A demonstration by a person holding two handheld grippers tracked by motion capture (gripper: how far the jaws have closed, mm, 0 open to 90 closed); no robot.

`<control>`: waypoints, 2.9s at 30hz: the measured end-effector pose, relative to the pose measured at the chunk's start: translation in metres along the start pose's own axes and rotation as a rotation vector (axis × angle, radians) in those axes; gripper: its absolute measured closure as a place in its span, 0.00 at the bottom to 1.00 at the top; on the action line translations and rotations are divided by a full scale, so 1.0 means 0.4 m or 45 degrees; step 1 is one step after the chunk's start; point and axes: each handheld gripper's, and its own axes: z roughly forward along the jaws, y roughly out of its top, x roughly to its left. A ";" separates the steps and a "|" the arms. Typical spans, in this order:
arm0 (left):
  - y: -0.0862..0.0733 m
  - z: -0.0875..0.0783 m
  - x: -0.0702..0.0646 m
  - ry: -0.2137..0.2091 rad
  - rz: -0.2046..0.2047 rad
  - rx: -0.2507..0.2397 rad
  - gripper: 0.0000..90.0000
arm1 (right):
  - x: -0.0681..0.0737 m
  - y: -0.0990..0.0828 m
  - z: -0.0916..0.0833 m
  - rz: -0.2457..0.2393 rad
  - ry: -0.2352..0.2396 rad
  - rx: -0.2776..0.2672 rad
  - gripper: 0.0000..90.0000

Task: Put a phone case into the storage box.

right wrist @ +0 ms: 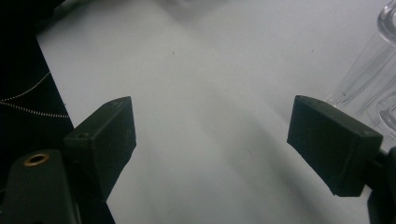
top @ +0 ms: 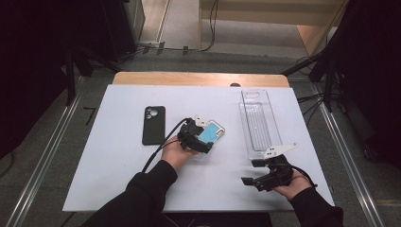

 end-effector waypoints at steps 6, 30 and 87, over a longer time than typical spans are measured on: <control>0.017 -0.041 0.009 -0.033 -0.025 -0.044 0.19 | 0.002 0.000 0.000 -0.010 0.007 -0.007 0.15; -0.012 -0.191 0.028 -0.169 -0.126 -0.131 0.19 | 0.038 0.027 -0.002 -0.001 0.002 -0.083 0.15; -0.185 -0.268 -0.048 0.011 -0.201 -0.593 0.19 | 0.113 0.298 0.037 0.081 -0.033 -0.269 0.15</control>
